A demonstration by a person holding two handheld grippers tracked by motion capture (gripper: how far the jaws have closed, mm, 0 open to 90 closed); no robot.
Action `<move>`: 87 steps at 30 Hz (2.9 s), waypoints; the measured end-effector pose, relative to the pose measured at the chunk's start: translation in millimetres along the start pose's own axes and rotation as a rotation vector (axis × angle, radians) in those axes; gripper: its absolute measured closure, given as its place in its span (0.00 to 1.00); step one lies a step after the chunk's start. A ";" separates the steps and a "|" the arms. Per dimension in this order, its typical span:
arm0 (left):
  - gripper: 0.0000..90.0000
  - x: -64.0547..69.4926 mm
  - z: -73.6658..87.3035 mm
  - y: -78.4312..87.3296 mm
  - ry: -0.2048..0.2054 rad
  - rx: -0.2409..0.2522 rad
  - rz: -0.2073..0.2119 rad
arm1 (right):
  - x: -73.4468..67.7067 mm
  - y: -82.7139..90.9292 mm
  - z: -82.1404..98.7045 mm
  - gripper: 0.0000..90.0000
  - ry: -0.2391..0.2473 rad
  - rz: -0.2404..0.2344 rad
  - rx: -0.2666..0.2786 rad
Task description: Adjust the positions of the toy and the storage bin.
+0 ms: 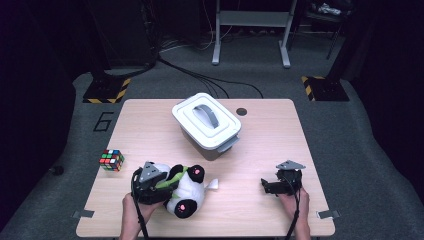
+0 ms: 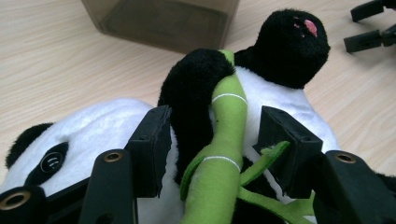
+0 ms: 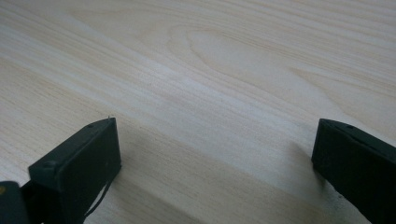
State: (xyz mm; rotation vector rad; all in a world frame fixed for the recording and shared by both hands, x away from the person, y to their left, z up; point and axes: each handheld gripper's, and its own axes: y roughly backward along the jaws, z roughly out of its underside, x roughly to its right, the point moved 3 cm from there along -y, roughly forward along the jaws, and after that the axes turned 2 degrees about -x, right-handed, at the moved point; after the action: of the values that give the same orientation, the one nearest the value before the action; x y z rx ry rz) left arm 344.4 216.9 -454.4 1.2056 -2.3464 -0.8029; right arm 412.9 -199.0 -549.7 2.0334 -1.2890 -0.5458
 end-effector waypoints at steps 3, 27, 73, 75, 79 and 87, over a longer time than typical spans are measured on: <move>0.62 3.6 1.9 -5.1 -0.011 -0.019 0.025 | 0.0 0.0 0.0 0.00 0.000 0.000 0.000; 0.84 -29.9 -20.9 12.7 -0.225 0.018 0.128 | 0.0 0.0 0.0 0.00 0.000 0.000 0.000; 0.02 -68.1 27.3 72.2 0.022 0.085 -0.065 | 0.3 0.0 -0.1 0.00 -0.004 0.007 -0.001; 0.01 -73.0 35.7 72.2 0.040 0.071 -0.083 | 0.3 -0.1 -0.1 0.00 -0.005 0.007 -0.001; 0.00 -78.8 48.9 74.6 0.055 0.070 -0.125 | 0.1 -0.1 -0.2 0.00 -0.007 0.006 0.000; 0.00 -86.3 77.3 68.0 0.080 0.023 -0.204 | -0.5 -0.9 -1.3 0.00 -0.017 0.016 -0.005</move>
State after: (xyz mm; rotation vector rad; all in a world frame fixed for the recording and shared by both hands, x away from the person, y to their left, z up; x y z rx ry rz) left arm 307.7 344.3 -476.1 1.4762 -2.2000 -0.7786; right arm 414.1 -197.9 -549.4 2.0165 -1.3114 -0.5595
